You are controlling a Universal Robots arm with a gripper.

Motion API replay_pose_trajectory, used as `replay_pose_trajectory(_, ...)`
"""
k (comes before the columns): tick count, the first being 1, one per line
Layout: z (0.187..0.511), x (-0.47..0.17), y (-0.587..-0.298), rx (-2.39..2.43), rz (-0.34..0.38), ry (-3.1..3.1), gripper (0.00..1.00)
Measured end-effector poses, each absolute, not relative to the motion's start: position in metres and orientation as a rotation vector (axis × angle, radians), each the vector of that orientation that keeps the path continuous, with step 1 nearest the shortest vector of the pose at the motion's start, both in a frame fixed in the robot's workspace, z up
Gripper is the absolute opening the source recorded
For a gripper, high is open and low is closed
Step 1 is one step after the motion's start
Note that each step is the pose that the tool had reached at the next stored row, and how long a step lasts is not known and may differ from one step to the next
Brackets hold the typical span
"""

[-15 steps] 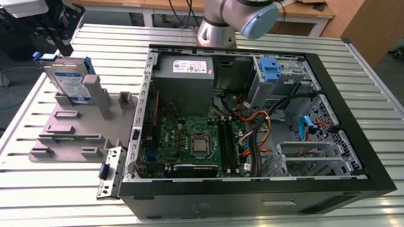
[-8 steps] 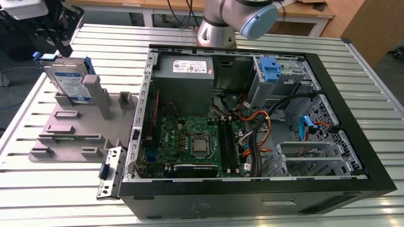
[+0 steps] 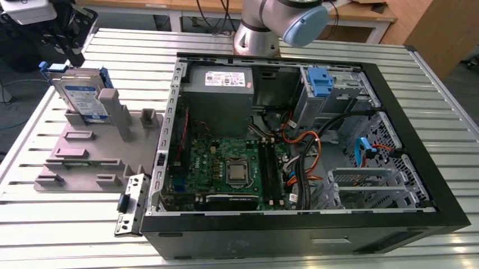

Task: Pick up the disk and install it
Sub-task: 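Reach for the disk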

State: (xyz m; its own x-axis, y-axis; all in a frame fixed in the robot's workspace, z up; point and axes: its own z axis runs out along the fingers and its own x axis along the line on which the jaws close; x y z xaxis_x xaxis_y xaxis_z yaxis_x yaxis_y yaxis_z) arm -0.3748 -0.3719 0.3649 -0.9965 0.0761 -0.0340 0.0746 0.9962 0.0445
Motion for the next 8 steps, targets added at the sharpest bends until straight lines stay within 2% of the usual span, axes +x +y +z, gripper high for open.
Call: replay_pose_trajectory(8,0.358,-0.389,-0.360,0.117,0.067,3.103,0.11)
